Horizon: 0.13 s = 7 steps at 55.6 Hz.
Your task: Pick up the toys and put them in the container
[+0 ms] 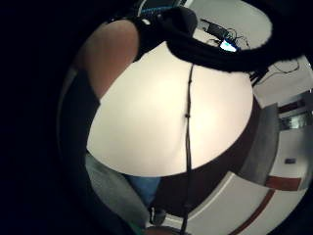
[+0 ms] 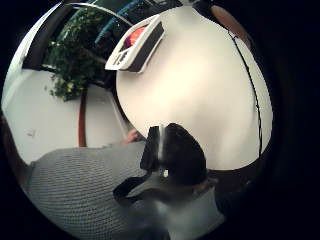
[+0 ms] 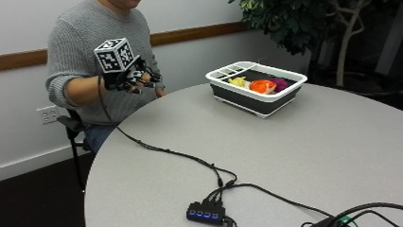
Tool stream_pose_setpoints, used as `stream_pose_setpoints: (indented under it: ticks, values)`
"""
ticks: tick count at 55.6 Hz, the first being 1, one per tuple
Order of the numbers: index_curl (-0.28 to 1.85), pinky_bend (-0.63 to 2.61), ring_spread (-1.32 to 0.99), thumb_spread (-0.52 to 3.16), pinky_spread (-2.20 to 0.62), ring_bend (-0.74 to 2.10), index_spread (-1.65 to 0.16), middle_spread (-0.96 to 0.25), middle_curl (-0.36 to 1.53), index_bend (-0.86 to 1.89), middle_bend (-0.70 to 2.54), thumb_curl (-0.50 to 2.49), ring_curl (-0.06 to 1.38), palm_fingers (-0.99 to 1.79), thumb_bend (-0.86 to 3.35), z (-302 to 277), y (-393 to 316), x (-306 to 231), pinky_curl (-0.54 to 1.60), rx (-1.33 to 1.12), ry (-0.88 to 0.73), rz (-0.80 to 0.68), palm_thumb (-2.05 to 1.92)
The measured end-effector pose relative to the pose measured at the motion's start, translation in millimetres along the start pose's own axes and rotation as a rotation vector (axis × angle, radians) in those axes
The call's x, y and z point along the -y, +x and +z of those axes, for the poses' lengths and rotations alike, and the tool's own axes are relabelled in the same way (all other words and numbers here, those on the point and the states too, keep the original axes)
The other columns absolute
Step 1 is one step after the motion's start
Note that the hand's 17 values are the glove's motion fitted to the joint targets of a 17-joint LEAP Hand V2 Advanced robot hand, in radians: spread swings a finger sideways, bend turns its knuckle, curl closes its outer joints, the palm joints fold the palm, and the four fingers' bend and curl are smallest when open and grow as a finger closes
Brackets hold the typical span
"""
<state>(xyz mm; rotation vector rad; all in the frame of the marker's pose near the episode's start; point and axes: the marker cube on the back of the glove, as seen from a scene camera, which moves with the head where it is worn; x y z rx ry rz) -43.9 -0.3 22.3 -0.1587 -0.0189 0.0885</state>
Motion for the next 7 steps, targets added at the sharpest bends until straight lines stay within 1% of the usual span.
stream_pose_setpoints:
  ticks: [7]
  values:
    - [0.40, 0.68, -0.08, 1.38, 0.07, 0.19, -0.31, -0.13, 0.29, 0.19, 0.17, 0.31, 0.29, -0.04, -0.02, 2.4, 0.3, 2.1, 0.34, 0.015, -0.010, -0.011, -0.03]
